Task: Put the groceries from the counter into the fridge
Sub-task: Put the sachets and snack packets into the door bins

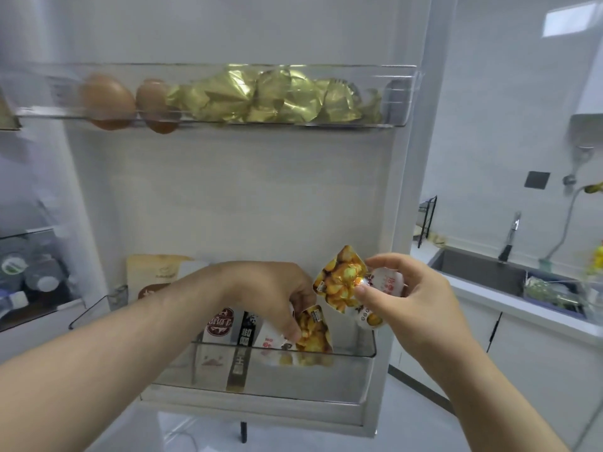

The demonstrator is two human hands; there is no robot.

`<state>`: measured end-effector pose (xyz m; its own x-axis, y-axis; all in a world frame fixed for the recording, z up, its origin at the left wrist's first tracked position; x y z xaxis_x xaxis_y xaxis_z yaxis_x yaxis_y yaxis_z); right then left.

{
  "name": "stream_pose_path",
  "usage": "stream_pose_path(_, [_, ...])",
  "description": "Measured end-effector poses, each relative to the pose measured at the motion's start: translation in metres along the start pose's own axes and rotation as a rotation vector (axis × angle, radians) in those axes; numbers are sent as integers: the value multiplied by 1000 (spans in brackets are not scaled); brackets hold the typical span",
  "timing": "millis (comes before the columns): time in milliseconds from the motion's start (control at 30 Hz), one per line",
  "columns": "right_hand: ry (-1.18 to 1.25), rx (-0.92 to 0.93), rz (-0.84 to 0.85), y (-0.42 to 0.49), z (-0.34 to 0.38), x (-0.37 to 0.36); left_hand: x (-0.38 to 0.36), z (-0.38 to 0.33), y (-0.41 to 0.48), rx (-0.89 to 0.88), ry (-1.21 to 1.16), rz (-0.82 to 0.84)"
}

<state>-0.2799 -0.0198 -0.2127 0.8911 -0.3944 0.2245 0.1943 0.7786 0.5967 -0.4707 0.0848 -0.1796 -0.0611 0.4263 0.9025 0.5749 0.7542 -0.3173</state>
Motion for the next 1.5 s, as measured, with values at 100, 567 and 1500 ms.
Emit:
stream_pose_path(100, [-21, -10, -5, -1, 2, -5, -8, 0, 6, -26, 70, 72])
stream_pose_path(567, [-145, -25, 95, -4, 13, -22, -26, 7, 7, -23, 287, 161])
stream_pose_path(1500, [-520, -202, 783, 27, -4, -86, -52, 67, -63, -10, -295, -385])
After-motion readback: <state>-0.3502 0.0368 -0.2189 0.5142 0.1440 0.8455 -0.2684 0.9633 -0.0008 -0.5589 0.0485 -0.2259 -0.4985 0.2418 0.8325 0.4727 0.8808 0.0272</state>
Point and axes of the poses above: each hand's wrist, its own y-axis towards the middle knuckle, its own x-axis out of the back of the hand, z = x × y, the point moved 1 cm from there along y, towards the middle knuckle, and after that the axes turned 12 degrees about x, right-handed, at the moved point
